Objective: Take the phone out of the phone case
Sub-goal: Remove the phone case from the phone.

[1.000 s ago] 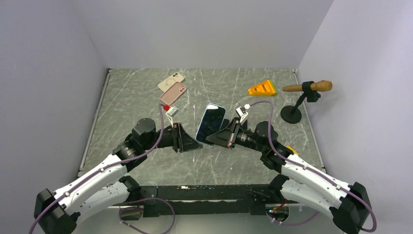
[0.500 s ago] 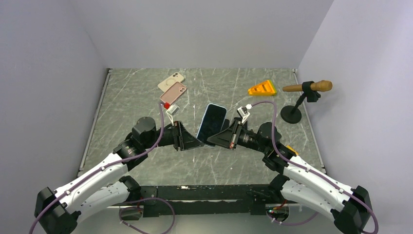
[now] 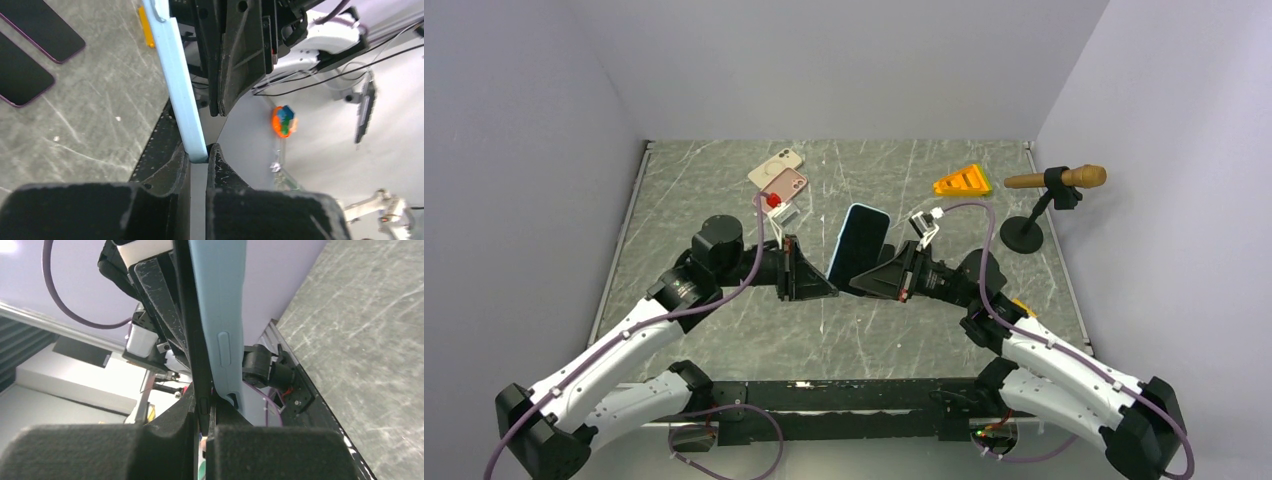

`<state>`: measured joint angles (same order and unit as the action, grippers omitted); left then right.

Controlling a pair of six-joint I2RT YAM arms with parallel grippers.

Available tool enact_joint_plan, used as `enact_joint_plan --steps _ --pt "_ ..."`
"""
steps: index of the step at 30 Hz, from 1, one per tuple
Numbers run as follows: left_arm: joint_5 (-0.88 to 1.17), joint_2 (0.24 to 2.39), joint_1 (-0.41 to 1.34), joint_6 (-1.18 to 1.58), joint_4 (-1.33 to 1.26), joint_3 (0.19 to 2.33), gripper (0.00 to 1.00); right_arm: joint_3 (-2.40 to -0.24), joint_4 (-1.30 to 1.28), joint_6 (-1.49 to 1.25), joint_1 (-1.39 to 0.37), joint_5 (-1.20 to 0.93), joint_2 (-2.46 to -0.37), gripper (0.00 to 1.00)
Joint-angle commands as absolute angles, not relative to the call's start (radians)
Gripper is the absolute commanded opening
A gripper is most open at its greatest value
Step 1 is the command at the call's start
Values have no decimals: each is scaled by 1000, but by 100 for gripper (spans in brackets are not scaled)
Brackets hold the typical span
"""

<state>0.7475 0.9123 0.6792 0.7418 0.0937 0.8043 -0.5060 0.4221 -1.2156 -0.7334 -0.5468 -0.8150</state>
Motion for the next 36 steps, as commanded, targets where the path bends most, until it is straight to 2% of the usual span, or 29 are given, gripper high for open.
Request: enact_joint_plan --steps 1,3,7,15,21,25,26,28,30,31,32,34,36 --pt "526 927 679 401 334 867 0 -487 796 -1439 -761 -723 -835 0" --pt "471 919 662 381 372 865 0 -477 843 -1466 -761 -729 -848 0" --pt "488 897 644 398 344 818 0 -461 877 -1486 -759 -704 -841 0" --pt "540 774 637 537 125 629 0 -444 947 -1545 -759 -653 -866 0" --pt "472 695 636 607 45 555 0 -432 1086 -1632 -761 -643 -922 0" --pt "535 700 636 631 19 565 0 -457 964 -1563 -761 -650 -914 0" --pt "588 704 636 640 9 571 9 -466 917 -1541 -761 -646 -906 0" --pt "674 698 638 662 -61 568 37 -474 870 -1521 -760 -628 -894 0" --pt "682 657 642 707 -123 531 61 -476 826 -1513 -760 -594 -886 0" --pt "665 626 646 735 -151 506 80 -476 810 -1513 -760 -574 -885 0" --pt "645 596 650 755 -176 476 91 -475 803 -1519 -760 -559 -891 0" --pt "601 557 658 799 -233 446 97 -465 832 -1553 -761 -537 -914 0" --pt "558 554 682 817 -265 443 96 -462 881 -1582 -762 -520 -944 0"
